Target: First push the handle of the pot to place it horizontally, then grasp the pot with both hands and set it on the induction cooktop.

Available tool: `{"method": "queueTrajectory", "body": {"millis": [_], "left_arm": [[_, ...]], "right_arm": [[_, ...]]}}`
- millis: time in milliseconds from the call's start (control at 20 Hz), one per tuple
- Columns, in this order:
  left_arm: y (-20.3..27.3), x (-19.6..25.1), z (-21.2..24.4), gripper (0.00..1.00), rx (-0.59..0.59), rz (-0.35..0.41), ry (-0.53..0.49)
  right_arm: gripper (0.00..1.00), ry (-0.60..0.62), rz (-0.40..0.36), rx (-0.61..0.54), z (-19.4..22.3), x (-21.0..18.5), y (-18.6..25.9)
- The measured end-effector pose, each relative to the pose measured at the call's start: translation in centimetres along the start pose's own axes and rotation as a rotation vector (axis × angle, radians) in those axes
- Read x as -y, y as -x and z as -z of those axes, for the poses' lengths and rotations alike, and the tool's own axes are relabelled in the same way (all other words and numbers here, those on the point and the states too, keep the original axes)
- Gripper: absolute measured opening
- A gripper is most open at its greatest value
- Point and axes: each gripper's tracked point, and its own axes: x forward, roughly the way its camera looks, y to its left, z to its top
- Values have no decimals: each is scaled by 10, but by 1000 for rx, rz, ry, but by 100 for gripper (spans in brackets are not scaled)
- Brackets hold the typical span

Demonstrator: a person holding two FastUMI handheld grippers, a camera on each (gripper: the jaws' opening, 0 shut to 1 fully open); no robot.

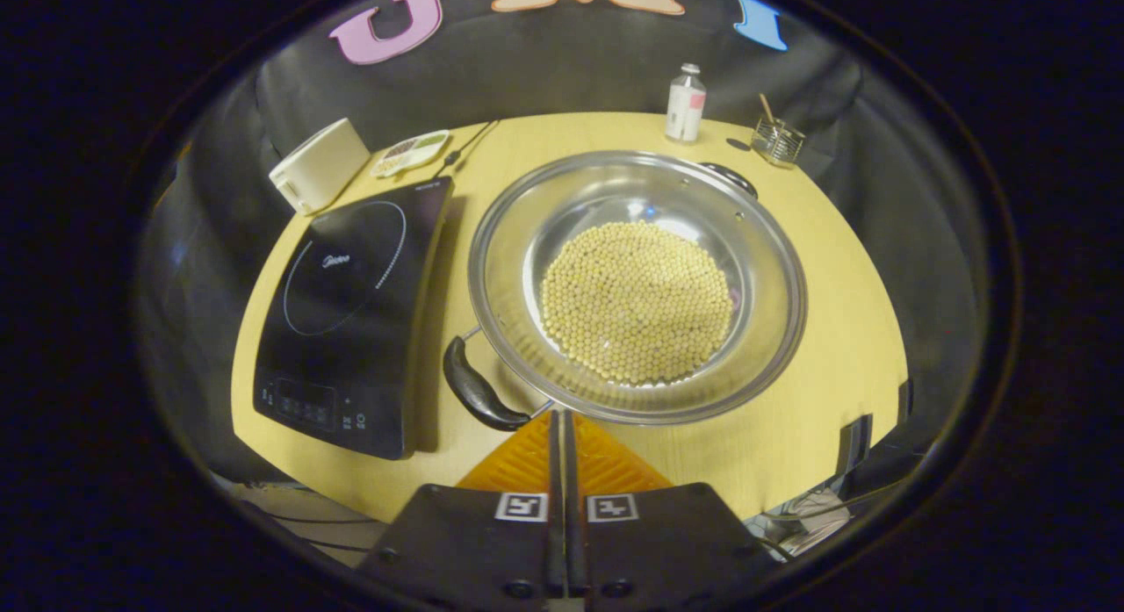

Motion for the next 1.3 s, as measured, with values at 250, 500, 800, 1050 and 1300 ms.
{"method": "queueTrajectory", "body": {"millis": [250, 500, 800, 1050, 1300], "left_arm": [[-2, -8, 6, 94, -16, -10, 12], [-3, -18, 10, 94, -23, -26, 16], [-1, -24, 14, 94, -33, -34, 17], [2, -25, 13, 94, -32, -32, 2], [6, -20, 9, 94, -23, -20, -8]], "right_arm": [[3, -10, -9, -13, -4, -18, -9], [3, -21, -23, -6, -15, -35, -15], [0, -119, -51, 3, -33, -58, -25], [2, -168, -74, 13, -48, -75, -34], [2, -149, -110, 43, -64, -89, -38]]}}
